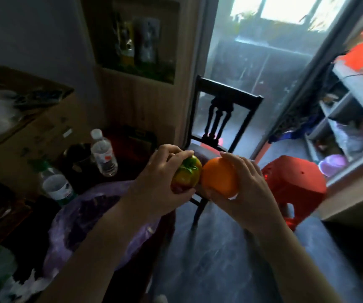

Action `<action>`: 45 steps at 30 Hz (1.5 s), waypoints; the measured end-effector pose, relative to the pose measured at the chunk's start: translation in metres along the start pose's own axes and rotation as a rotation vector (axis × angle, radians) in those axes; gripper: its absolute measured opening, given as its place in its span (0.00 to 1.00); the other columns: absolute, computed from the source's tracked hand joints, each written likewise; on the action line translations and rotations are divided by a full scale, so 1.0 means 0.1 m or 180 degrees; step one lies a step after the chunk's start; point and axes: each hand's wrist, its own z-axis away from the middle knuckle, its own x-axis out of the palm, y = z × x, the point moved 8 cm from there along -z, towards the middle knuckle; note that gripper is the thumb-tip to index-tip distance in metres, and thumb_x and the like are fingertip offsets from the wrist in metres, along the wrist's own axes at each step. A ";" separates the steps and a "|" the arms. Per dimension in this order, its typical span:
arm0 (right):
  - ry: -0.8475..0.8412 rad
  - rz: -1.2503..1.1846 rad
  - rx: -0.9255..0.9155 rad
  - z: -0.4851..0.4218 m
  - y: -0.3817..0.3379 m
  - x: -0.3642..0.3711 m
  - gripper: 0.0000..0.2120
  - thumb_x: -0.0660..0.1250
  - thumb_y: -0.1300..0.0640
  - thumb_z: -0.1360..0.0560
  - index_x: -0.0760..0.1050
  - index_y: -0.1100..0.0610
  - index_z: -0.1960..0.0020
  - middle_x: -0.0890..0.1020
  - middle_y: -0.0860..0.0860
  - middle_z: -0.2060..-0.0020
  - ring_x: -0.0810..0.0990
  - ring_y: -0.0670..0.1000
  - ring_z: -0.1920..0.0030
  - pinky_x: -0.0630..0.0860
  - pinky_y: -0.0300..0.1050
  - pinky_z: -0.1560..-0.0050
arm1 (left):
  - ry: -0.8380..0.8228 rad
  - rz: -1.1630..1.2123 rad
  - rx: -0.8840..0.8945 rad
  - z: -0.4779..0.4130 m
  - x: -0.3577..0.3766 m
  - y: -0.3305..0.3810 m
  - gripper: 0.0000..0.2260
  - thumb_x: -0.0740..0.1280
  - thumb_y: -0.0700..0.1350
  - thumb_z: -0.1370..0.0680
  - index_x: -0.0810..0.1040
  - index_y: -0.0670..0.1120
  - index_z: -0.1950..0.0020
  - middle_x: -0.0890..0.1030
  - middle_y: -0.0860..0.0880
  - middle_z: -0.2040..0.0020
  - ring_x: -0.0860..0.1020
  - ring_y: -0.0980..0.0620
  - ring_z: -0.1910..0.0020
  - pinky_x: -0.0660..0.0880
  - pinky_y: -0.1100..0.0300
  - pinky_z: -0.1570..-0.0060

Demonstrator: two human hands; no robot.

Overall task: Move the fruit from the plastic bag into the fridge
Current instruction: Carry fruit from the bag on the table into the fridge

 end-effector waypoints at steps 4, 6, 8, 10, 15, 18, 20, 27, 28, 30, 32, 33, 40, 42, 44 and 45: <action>0.0347 0.0174 0.0261 0.54 0.19 -0.80 0.36 0.68 0.35 0.35 0.68 0.51 0.33 0.73 0.46 0.39 0.65 0.40 0.41 0.61 0.31 0.43 | -0.0192 0.0263 0.0378 -0.08 0.18 0.80 0.34 0.69 0.60 0.34 0.67 0.53 0.30 0.66 0.52 0.36 0.67 0.56 0.38 0.66 0.70 0.41; 0.0455 0.0318 0.0377 0.83 0.26 -1.15 0.37 0.66 0.33 0.35 0.67 0.50 0.32 0.72 0.44 0.39 0.64 0.39 0.41 0.59 0.25 0.44 | -0.0289 0.0369 0.0563 -0.07 0.29 1.21 0.34 0.72 0.59 0.34 0.67 0.54 0.30 0.65 0.53 0.36 0.66 0.58 0.38 0.62 0.75 0.42; 0.0577 0.0408 0.0495 1.14 0.31 -1.48 0.37 0.65 0.31 0.35 0.67 0.49 0.32 0.71 0.43 0.38 0.64 0.40 0.39 0.58 0.27 0.43 | -0.0441 0.0469 0.0714 -0.04 0.41 1.60 0.34 0.74 0.57 0.33 0.67 0.54 0.30 0.65 0.54 0.35 0.66 0.58 0.38 0.65 0.71 0.41; 0.0722 0.0476 0.0636 1.45 0.35 -1.78 0.37 0.65 0.31 0.36 0.67 0.48 0.32 0.71 0.42 0.38 0.65 0.41 0.39 0.63 0.34 0.43 | -0.0502 0.0532 0.0927 0.02 0.51 1.97 0.33 0.74 0.56 0.33 0.67 0.54 0.30 0.65 0.54 0.36 0.66 0.60 0.39 0.65 0.73 0.42; 0.0955 0.0776 0.0936 2.11 0.40 -2.33 0.37 0.65 0.33 0.36 0.66 0.49 0.32 0.72 0.43 0.39 0.70 0.49 0.40 0.69 0.45 0.43 | -0.0563 0.0766 0.1344 0.15 0.73 2.72 0.31 0.72 0.58 0.34 0.71 0.53 0.33 0.68 0.55 0.39 0.67 0.63 0.42 0.60 0.79 0.42; 0.1014 0.0869 0.1195 2.39 0.47 -2.58 0.38 0.69 0.34 0.37 0.66 0.49 0.32 0.73 0.47 0.39 0.71 0.48 0.41 0.71 0.46 0.45 | -0.0662 0.0871 0.1552 0.18 0.88 3.07 0.31 0.71 0.59 0.34 0.70 0.54 0.33 0.68 0.54 0.38 0.70 0.57 0.40 0.69 0.65 0.39; 0.1078 0.0927 0.1315 2.54 0.51 -2.73 0.38 0.72 0.35 0.37 0.65 0.48 0.33 0.73 0.45 0.39 0.70 0.45 0.42 0.70 0.43 0.46 | -0.0784 0.0924 0.1649 0.16 0.98 3.27 0.32 0.71 0.59 0.34 0.69 0.55 0.32 0.67 0.53 0.37 0.70 0.54 0.38 0.71 0.57 0.39; 0.1279 0.1146 0.1851 2.83 0.64 -3.07 0.38 0.69 0.31 0.38 0.59 0.40 0.33 0.64 0.32 0.42 0.62 0.35 0.45 0.64 0.32 0.50 | -0.0931 0.1012 0.2115 -0.01 1.33 3.76 0.32 0.74 0.58 0.34 0.66 0.61 0.32 0.65 0.57 0.36 0.69 0.51 0.36 0.73 0.50 0.41; 0.1272 0.1188 0.1914 2.85 0.67 -3.08 0.38 0.67 0.29 0.38 0.59 0.40 0.33 0.64 0.32 0.42 0.61 0.34 0.45 0.62 0.30 0.50 | -0.0932 0.1027 0.2167 -0.03 1.37 3.79 0.33 0.74 0.58 0.34 0.66 0.61 0.32 0.65 0.58 0.36 0.69 0.52 0.36 0.73 0.50 0.40; 0.1284 0.1243 0.2089 2.90 0.74 -3.10 0.38 0.63 0.28 0.37 0.60 0.41 0.32 0.65 0.34 0.40 0.60 0.33 0.44 0.60 0.28 0.49 | -0.1048 0.1069 0.2276 -0.07 1.48 3.85 0.34 0.74 0.58 0.34 0.65 0.61 0.31 0.63 0.59 0.36 0.67 0.54 0.36 0.72 0.52 0.39; 0.1335 0.1293 0.2241 2.95 0.81 -3.09 0.39 0.62 0.27 0.37 0.61 0.43 0.31 0.67 0.37 0.38 0.59 0.33 0.42 0.59 0.28 0.49 | -0.1168 0.1130 0.2398 -0.12 1.61 3.90 0.34 0.74 0.57 0.33 0.64 0.61 0.31 0.62 0.60 0.36 0.66 0.56 0.36 0.71 0.55 0.39; 0.1372 0.1319 0.2313 2.98 0.85 -3.08 0.39 0.61 0.26 0.37 0.61 0.43 0.31 0.69 0.39 0.37 0.59 0.34 0.41 0.60 0.28 0.49 | -0.1243 0.1150 0.2450 -0.14 1.68 3.92 0.34 0.73 0.57 0.33 0.64 0.61 0.30 0.63 0.59 0.36 0.65 0.57 0.37 0.71 0.56 0.39; 0.1440 0.1460 0.2946 3.28 0.96 -2.97 0.40 0.61 0.26 0.37 0.60 0.41 0.30 0.69 0.42 0.34 0.64 0.39 0.40 0.65 0.38 0.47 | -0.1681 0.1257 0.2641 -0.12 2.05 4.04 0.34 0.68 0.63 0.36 0.65 0.61 0.31 0.66 0.56 0.36 0.68 0.54 0.37 0.73 0.49 0.43; 0.1404 0.1618 0.3028 3.32 0.92 -2.94 0.40 0.59 0.25 0.36 0.61 0.43 0.30 0.70 0.43 0.34 0.64 0.39 0.40 0.65 0.39 0.47 | -0.1740 0.1328 0.2730 -0.09 2.07 4.06 0.33 0.69 0.60 0.36 0.67 0.59 0.31 0.67 0.56 0.36 0.69 0.55 0.39 0.73 0.51 0.42; 0.1381 0.1679 0.3077 3.33 0.87 -2.90 0.42 0.55 0.22 0.37 0.62 0.44 0.30 0.70 0.43 0.34 0.63 0.39 0.40 0.64 0.39 0.46 | -0.1814 0.1309 0.2781 -0.07 2.07 4.06 0.33 0.67 0.62 0.37 0.68 0.59 0.32 0.68 0.56 0.36 0.69 0.55 0.39 0.75 0.49 0.44; 0.1386 0.1653 0.3100 3.34 0.84 -2.89 0.42 0.55 0.22 0.37 0.62 0.44 0.30 0.70 0.43 0.34 0.62 0.39 0.40 0.64 0.39 0.46 | -0.1852 0.1294 0.2787 -0.06 2.05 4.06 0.33 0.66 0.63 0.37 0.68 0.60 0.32 0.68 0.56 0.35 0.69 0.55 0.38 0.75 0.50 0.45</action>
